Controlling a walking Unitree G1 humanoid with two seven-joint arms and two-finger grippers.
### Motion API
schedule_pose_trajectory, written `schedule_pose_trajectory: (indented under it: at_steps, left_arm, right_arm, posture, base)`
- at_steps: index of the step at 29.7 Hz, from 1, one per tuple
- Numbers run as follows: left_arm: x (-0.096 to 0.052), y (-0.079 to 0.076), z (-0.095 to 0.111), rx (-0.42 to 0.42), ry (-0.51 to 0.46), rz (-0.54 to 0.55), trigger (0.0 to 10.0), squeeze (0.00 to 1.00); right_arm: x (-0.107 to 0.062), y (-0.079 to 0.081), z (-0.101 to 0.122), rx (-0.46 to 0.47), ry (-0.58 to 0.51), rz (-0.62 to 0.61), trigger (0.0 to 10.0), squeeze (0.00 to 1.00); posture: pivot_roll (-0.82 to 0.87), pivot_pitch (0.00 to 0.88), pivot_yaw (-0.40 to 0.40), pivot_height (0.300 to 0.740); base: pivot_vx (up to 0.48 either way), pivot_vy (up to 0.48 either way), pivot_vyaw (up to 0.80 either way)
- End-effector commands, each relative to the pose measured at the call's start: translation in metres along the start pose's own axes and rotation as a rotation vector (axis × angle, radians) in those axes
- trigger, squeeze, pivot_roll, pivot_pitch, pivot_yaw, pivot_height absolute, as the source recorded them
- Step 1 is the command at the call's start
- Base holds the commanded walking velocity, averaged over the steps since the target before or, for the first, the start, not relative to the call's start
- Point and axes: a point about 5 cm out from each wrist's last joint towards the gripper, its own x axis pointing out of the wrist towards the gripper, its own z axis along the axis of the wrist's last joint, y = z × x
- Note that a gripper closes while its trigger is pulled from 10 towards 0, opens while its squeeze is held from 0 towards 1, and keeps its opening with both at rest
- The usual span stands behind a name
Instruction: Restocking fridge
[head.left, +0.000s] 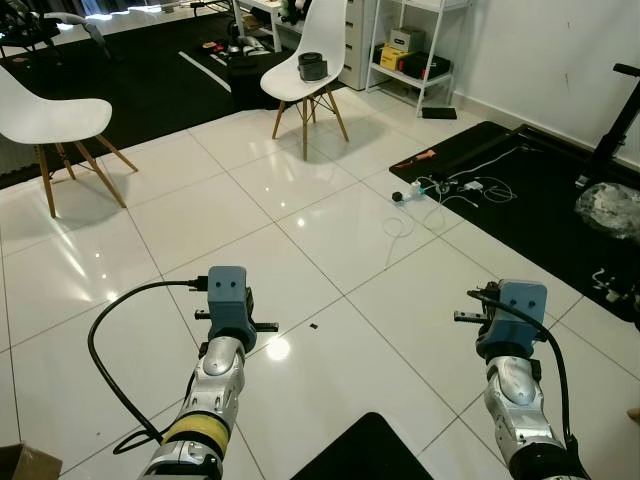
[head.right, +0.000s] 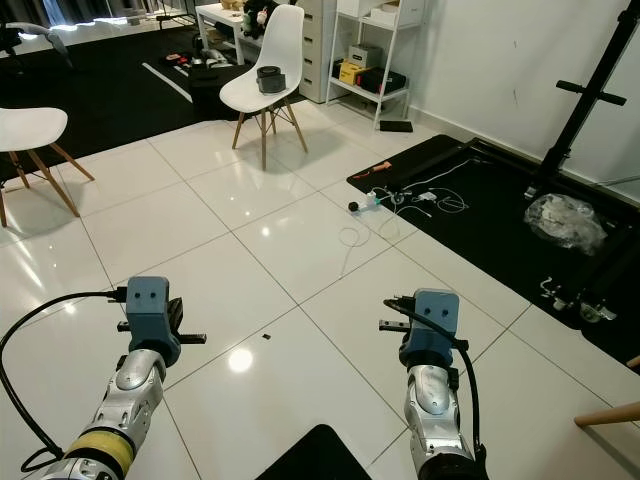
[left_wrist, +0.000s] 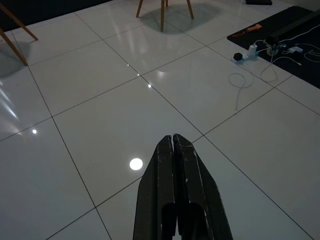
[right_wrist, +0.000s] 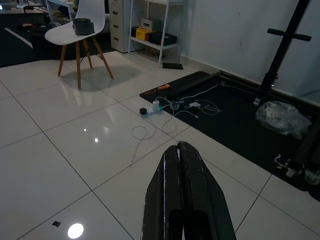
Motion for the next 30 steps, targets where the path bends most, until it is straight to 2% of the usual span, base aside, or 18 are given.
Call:
schedule_pose_trajectory:
  at_steps: [1,9,10,11,12,14,15,23,24,27,28,30]
  left_arm:
    - [-0.002,0.009,-0.005,0.028,0.021,0.016,10.0,0.0]
    - [-0.002,0.009,-0.005,0.028,0.021,0.016,10.0,0.0]
    - [-0.001,0.013,-0.002,0.034,0.016,0.026,10.0,0.0]
    - [-0.001,0.013,-0.002,0.034,0.016,0.026,10.0,0.0]
    - [0.003,0.013,0.008,0.033,-0.018,0.024,10.0,0.0]
    - [0.003,0.013,0.008,0.033,-0.018,0.024,10.0,0.0]
    - [0.006,0.012,0.014,0.043,-0.041,0.012,10.0,0.0]
    - [0.006,0.011,0.014,0.052,-0.04,0.006,10.0,0.0]
    - [0.003,0.009,0.006,0.064,-0.016,-0.002,10.0,0.0]
    - [0.003,0.009,0.006,0.064,-0.016,-0.002,10.0,0.0]
    - [-0.002,0.009,-0.008,0.077,0.03,-0.004,10.0,0.0]
    - [-0.002,0.009,-0.008,0.077,0.03,-0.004,10.0,0.0]
  right_arm:
    - [-0.001,-0.009,-0.006,-0.011,0.022,-0.022,10.0,0.0]
    - [-0.001,-0.009,-0.006,-0.011,0.022,-0.022,10.0,0.0]
    - [0.002,-0.025,-0.003,-0.021,0.016,-0.065,10.0,0.0]
    - [0.002,-0.025,-0.003,-0.021,0.016,-0.065,10.0,0.0]
    - [0.009,-0.032,0.011,-0.01,-0.034,-0.091,10.0,0.0]
    - [0.009,-0.032,0.011,-0.01,-0.034,-0.091,10.0,0.0]
    - [0.013,-0.035,0.019,-0.002,-0.063,-0.101,10.0,0.0]
    - [0.014,-0.034,0.019,-0.002,-0.066,-0.099,10.0,0.0]
    - [0.009,-0.03,0.008,-0.014,-0.025,-0.084,10.0,0.0]
    - [0.009,-0.03,0.008,-0.014,-0.025,-0.084,10.0,0.0]
    - [-0.001,-0.025,-0.012,-0.041,0.047,-0.061,10.0,0.0]
    - [-0.001,-0.025,-0.012,-0.041,0.047,-0.061,10.0,0.0]
  posture:
    - [0.01,0.0,-0.001,0.74]
    - [0.01,0.0,-0.001,0.74]
    - [0.01,0.003,0.002,0.74]
    - [0.01,0.003,0.002,0.74]
    - [0.01,0.003,0.004,0.74]
    - [0.01,0.003,0.004,0.74]
    - [0.01,0.003,0.003,0.74]
    - [0.01,0.003,0.004,0.74]
    - [0.01,0.005,0.002,0.74]
    - [0.01,0.005,0.002,0.74]
    - [0.01,0.005,0.001,0.74]
    - [0.01,0.005,0.001,0.74]
  base:
    - [0.0,0.0,0.0]
    - [0.0,0.0,0.0]
    - [0.0,0.0,0.0]
    - [0.0,0.0,0.0]
    - [0.0,0.0,0.0]
    - [0.0,0.0,0.0]
    - [0.0,0.0,0.0]
    - [0.0,0.0,0.0]
    - [0.0,0.0,0.0]
    - [0.0,0.0,0.0]
    - [0.0,0.0,0.0]
    - [0.0,0.0,0.0]
